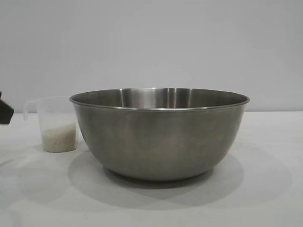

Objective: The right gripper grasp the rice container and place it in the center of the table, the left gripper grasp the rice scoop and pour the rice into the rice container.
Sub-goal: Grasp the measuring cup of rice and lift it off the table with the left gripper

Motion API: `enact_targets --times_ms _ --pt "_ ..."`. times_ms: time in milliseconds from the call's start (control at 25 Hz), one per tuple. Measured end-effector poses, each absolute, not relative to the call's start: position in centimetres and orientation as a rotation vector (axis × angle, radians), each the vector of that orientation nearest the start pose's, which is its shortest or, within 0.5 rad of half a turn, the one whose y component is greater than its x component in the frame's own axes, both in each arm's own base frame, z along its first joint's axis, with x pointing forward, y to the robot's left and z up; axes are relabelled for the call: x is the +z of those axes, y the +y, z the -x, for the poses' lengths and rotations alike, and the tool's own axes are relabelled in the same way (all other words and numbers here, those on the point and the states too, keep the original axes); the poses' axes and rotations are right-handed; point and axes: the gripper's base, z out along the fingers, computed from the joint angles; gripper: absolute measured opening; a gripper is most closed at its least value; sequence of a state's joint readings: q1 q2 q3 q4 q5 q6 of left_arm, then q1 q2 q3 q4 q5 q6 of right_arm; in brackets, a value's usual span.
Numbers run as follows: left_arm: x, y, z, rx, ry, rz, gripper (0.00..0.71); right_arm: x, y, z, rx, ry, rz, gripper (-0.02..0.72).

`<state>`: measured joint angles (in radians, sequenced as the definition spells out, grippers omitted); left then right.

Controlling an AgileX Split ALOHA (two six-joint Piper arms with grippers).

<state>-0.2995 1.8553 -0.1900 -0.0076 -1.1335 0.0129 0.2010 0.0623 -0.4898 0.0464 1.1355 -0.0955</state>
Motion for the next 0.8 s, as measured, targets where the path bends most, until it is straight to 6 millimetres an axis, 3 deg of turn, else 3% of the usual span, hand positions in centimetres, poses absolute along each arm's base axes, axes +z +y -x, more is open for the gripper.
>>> enact_targets --times_ms 280,560,800 --pt "9.1 -5.9 -21.3 -0.133 2.006 -0.226 0.223 26.9 0.5 -0.5 0.113 2.194 0.329 0.365" --pt "7.9 -6.3 -22.6 -0.131 2.025 -0.232 0.223 26.8 0.5 -0.6 0.113 2.203 0.33 0.365" --pt "8.2 -6.6 -23.9 -0.135 1.984 -0.22 0.223 26.8 0.5 -0.6 0.113 2.203 0.33 0.365"
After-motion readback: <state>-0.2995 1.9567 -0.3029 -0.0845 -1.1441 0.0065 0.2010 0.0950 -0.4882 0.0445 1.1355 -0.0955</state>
